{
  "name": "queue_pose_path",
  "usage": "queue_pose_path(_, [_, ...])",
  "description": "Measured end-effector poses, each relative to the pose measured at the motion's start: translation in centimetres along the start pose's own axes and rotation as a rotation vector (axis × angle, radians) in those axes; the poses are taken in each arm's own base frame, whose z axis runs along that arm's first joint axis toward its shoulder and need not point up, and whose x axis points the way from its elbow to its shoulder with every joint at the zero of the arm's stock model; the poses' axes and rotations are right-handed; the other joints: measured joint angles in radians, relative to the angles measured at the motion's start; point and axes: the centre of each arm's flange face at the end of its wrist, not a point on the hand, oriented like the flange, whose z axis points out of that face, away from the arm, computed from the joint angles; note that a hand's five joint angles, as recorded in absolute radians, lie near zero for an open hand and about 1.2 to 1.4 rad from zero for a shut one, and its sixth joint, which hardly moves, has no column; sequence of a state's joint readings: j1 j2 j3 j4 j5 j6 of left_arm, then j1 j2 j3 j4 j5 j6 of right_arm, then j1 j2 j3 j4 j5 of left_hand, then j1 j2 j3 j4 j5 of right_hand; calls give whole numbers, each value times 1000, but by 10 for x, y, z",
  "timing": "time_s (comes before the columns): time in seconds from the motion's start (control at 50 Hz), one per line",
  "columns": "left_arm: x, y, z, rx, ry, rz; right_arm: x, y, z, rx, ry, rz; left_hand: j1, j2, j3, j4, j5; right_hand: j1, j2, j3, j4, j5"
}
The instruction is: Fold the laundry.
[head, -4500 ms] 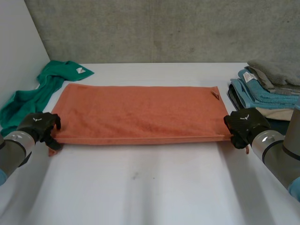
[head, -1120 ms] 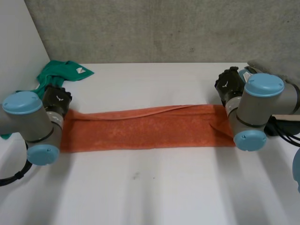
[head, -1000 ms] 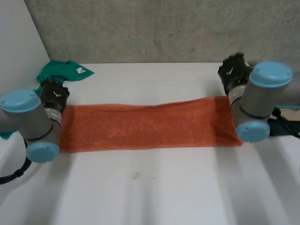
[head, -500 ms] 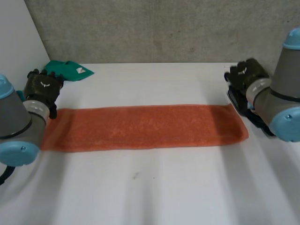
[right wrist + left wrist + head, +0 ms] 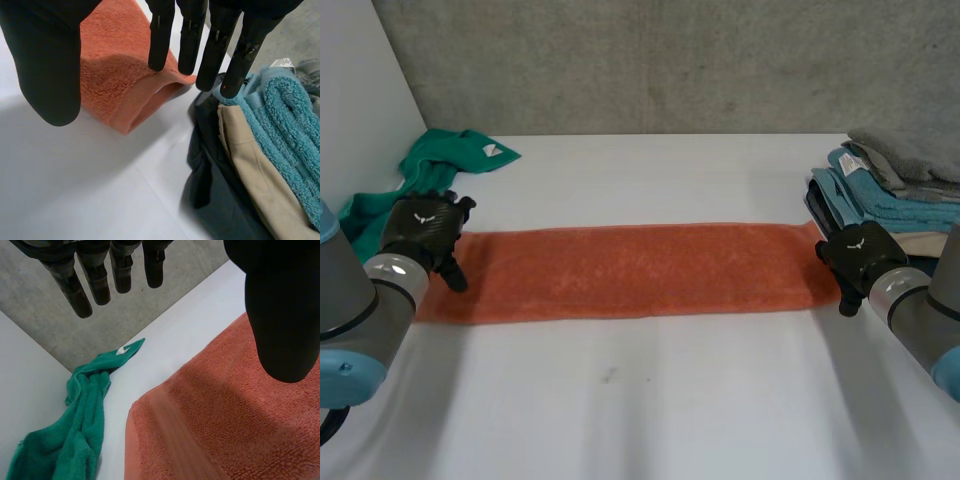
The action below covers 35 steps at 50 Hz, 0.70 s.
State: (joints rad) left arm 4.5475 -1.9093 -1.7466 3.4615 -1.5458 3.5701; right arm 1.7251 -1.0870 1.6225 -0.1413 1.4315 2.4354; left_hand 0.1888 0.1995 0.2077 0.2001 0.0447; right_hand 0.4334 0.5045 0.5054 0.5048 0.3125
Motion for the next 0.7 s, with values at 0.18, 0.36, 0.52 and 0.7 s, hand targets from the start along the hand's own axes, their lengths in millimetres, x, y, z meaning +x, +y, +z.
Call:
queue_pose_path(0.18, [1, 2, 0, -3, 9, -1, 1, 5, 9, 41, -4, 6, 0, 0, 0, 0, 0, 81, 100, 98, 96, 93])
queue_pose_path(0.36, [3, 5, -1, -14, 14, 2, -6, 12, 14, 28, -31, 10, 0, 0, 0, 0, 0, 82, 98, 99, 98, 94])
queue_pose_path(0.52, [3, 6, -1, -16, 15, 1, -7, 14, 19, 28, -29, 11, 0, 0, 0, 0, 0, 82, 99, 99, 98, 94])
queue_pose_path(0.7, [3, 6, -1, -17, 14, 1, -8, 16, 26, 41, -17, 7, 0, 0, 0, 0, 0, 490, 621, 608, 613, 606])
